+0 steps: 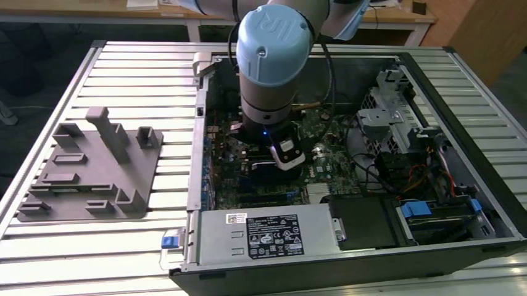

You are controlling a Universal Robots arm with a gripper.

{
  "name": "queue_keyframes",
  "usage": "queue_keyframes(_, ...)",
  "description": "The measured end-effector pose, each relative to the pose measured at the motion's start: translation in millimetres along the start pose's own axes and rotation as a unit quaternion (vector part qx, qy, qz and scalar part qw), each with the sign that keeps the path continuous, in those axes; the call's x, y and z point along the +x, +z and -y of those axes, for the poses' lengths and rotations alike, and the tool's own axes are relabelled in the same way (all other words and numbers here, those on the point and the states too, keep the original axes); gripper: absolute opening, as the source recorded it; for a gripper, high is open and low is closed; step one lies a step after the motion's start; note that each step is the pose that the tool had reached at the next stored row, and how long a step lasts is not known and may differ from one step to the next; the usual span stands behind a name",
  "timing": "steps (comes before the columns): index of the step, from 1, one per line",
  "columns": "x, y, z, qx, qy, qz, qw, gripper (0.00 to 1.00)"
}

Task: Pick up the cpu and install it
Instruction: 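Install the second cpu locking lever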

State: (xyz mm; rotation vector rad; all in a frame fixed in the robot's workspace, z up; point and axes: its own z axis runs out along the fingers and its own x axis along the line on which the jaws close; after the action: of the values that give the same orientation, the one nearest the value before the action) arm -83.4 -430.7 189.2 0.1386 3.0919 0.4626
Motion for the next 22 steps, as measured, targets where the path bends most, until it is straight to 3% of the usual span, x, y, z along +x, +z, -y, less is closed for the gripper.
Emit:
queue_keyframes(16, 0.5, 1.9, -3.2, 0.0011, 0.000, 0.0002, 1.0000, 0.11)
queue_keyframes(18, 0.5, 2.1, -3.6, 0.0037, 0.000, 0.0005, 1.0000, 0.11)
queue_keyframes(22, 0.5, 2.1, -3.6, 0.0131, 0.000, 0.0013, 0.9999, 0.11)
